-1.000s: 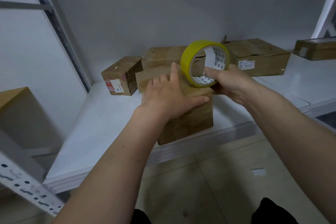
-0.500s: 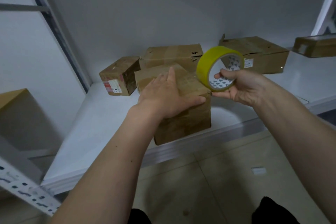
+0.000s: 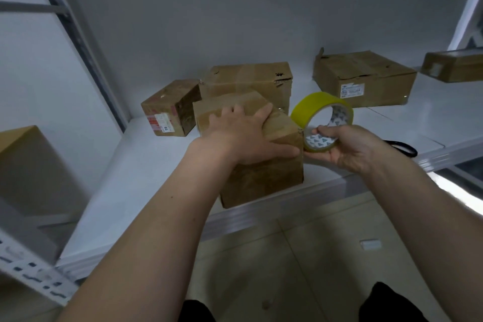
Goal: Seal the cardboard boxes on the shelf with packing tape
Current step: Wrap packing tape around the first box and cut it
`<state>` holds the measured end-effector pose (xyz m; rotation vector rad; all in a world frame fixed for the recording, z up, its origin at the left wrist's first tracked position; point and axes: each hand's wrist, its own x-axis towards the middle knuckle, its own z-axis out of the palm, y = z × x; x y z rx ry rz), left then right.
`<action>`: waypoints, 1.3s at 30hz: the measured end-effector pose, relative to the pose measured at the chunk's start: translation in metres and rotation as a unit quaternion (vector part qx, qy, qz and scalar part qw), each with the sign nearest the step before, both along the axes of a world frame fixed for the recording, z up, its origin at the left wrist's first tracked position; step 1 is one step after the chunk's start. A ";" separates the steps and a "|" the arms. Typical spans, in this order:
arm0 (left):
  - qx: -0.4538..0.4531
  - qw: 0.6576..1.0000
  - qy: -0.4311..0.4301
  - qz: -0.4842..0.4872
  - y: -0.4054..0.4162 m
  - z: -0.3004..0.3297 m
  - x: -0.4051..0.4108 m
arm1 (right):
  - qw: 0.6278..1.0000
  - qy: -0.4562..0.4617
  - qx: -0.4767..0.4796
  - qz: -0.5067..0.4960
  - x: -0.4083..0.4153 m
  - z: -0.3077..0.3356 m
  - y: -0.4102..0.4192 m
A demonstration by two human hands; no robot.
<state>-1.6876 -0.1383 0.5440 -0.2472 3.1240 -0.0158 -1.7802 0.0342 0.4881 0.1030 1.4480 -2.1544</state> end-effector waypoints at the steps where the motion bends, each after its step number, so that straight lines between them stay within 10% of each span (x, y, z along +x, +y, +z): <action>1: -0.009 1.000 -0.003 0.002 0.001 0.001 -0.002 | 1.000 -0.004 -0.009 0.002 0.001 0.000 0.000; 17: 0.241 0.949 0.205 0.001 -0.036 -0.018 0.029 | 0.985 0.151 0.048 0.066 0.030 0.037 -0.039; 23: 0.350 0.863 0.358 -0.069 -0.024 -0.041 0.026 | 0.817 0.456 0.353 0.015 0.047 0.113 -0.050; 27: 0.374 0.822 0.417 -0.100 -0.017 -0.045 0.025 | 0.750 0.483 0.445 0.081 0.057 0.117 -0.055; 39: 0.301 0.874 0.373 -0.081 -0.023 -0.042 0.026 | 0.739 0.533 0.409 0.046 0.058 0.125 -0.059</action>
